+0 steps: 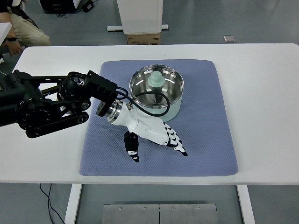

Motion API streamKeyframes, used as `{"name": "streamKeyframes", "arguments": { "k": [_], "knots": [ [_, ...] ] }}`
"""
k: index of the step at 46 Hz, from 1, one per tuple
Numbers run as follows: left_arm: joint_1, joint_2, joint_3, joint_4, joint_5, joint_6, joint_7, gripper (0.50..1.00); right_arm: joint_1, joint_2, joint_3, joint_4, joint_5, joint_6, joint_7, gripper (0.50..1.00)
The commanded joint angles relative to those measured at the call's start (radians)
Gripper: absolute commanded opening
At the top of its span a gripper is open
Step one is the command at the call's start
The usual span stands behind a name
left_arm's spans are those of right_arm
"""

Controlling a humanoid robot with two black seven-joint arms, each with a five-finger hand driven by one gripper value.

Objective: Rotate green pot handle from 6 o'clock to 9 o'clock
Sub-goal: 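Lower the left hand onto the green handle nearest the robot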

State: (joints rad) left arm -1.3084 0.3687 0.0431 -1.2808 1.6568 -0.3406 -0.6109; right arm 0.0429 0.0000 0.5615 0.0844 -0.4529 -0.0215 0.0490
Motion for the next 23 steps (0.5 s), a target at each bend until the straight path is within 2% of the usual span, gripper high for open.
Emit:
{"name": "streamKeyframes", "arguments": {
  "k": [1,23],
  "knots": [
    [-0.012,-0.005,0.003,0.001,0.000,0.000,0.000,1.000,0.000,0.000,0.000,0.000,0.000,0.000,0.000,1.000],
    [-0.055,-0.005,0.064,0.028,0.001,-0.001,0.000,1.000,0.000,0.000,0.000,0.000,0.000,0.000,0.000,1.000]
  ]
}}
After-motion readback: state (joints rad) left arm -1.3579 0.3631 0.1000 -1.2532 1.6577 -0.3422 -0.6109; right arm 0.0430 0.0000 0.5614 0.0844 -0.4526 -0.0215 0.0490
